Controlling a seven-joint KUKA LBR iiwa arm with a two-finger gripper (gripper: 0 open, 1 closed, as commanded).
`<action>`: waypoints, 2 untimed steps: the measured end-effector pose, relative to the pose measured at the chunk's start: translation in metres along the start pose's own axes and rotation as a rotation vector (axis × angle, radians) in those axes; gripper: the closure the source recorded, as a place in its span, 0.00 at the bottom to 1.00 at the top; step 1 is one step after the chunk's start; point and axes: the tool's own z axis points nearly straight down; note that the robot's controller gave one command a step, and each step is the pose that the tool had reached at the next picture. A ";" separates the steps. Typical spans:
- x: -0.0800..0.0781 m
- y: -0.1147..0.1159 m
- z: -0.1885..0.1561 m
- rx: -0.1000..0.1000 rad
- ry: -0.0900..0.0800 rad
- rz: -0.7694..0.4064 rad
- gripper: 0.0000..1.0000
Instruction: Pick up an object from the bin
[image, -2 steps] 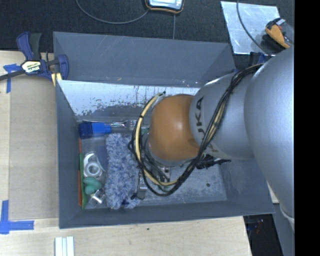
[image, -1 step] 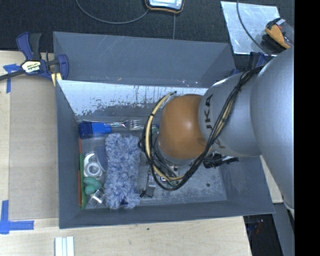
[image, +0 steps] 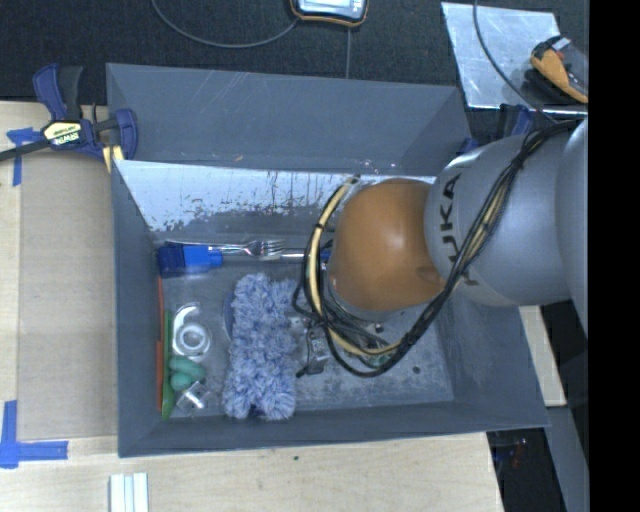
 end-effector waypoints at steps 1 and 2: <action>0.002 -0.014 -0.004 0.000 -0.003 -0.044 1.00; -0.004 0.045 0.022 0.002 -0.003 -0.223 1.00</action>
Offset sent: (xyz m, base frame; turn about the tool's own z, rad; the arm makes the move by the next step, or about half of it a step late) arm -0.0134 0.0932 -0.0442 -0.3685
